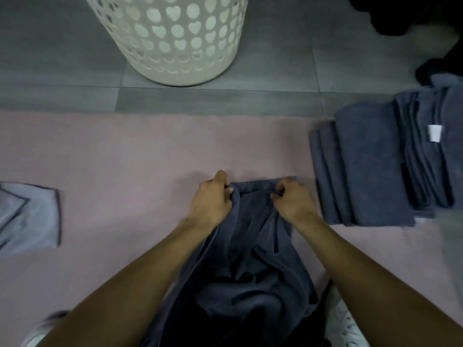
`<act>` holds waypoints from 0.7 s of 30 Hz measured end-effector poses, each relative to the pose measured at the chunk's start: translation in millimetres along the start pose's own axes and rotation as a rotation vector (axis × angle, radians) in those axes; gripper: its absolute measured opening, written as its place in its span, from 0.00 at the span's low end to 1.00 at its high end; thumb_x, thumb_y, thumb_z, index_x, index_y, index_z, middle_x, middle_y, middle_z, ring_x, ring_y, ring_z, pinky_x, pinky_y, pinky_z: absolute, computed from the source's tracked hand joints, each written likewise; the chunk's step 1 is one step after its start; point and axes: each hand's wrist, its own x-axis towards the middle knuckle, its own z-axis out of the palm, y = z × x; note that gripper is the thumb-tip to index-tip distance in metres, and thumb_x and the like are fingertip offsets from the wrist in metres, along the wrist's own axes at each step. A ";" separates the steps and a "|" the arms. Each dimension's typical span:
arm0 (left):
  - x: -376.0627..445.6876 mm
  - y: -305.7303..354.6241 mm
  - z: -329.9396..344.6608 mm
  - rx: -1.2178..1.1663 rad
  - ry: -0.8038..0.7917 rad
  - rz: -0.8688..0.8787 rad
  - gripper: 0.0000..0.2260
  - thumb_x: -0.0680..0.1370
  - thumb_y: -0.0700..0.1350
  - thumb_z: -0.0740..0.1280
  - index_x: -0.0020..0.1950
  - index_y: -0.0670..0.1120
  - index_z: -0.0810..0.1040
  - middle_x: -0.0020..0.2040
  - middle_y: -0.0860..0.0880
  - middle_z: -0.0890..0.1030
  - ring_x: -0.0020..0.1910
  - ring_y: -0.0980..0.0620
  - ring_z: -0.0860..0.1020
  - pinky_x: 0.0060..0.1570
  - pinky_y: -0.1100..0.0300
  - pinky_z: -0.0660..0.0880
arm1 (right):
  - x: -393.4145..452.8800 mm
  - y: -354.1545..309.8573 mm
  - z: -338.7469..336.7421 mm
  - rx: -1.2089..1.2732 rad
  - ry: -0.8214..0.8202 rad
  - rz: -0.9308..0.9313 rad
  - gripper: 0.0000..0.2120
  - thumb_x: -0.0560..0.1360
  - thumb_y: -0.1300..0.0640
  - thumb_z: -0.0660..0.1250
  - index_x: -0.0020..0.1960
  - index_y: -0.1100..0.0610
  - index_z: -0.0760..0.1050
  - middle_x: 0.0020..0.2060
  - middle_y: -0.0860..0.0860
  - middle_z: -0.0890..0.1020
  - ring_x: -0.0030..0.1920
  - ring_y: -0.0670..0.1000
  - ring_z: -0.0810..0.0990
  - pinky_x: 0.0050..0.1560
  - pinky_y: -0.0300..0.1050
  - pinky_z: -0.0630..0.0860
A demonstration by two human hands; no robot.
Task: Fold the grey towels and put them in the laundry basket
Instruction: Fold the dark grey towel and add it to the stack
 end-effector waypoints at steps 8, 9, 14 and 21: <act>-2.8 10.2 38.8 0.022 0.001 0.005 0.03 0.81 0.41 0.59 0.50 0.42 0.69 0.41 0.41 0.78 0.42 0.40 0.77 0.34 0.56 0.62 | 7.3 26.0 -5.9 0.253 0.224 0.124 0.19 0.77 0.56 0.67 0.65 0.62 0.69 0.54 0.58 0.78 0.50 0.54 0.78 0.50 0.44 0.77; -2.2 10.0 39.3 0.027 0.004 0.000 0.04 0.81 0.41 0.59 0.50 0.42 0.70 0.40 0.42 0.77 0.42 0.40 0.77 0.34 0.56 0.62 | 12.0 27.2 -9.2 0.271 0.221 0.139 0.15 0.77 0.60 0.65 0.62 0.62 0.72 0.53 0.58 0.79 0.49 0.53 0.78 0.48 0.42 0.76; -2.3 10.4 41.8 -0.008 0.034 0.003 0.04 0.81 0.41 0.59 0.48 0.42 0.69 0.37 0.43 0.76 0.37 0.42 0.75 0.34 0.56 0.64 | 19.2 31.0 -27.1 0.214 0.315 0.011 0.11 0.72 0.72 0.61 0.47 0.63 0.80 0.47 0.57 0.83 0.47 0.55 0.81 0.47 0.39 0.76; -1.4 2.8 49.0 -0.076 0.087 0.020 0.04 0.81 0.40 0.60 0.45 0.43 0.69 0.34 0.45 0.75 0.35 0.42 0.75 0.33 0.56 0.65 | 4.4 38.1 -15.3 -0.082 0.263 -0.278 0.06 0.76 0.65 0.64 0.51 0.63 0.76 0.51 0.57 0.78 0.42 0.57 0.79 0.41 0.48 0.78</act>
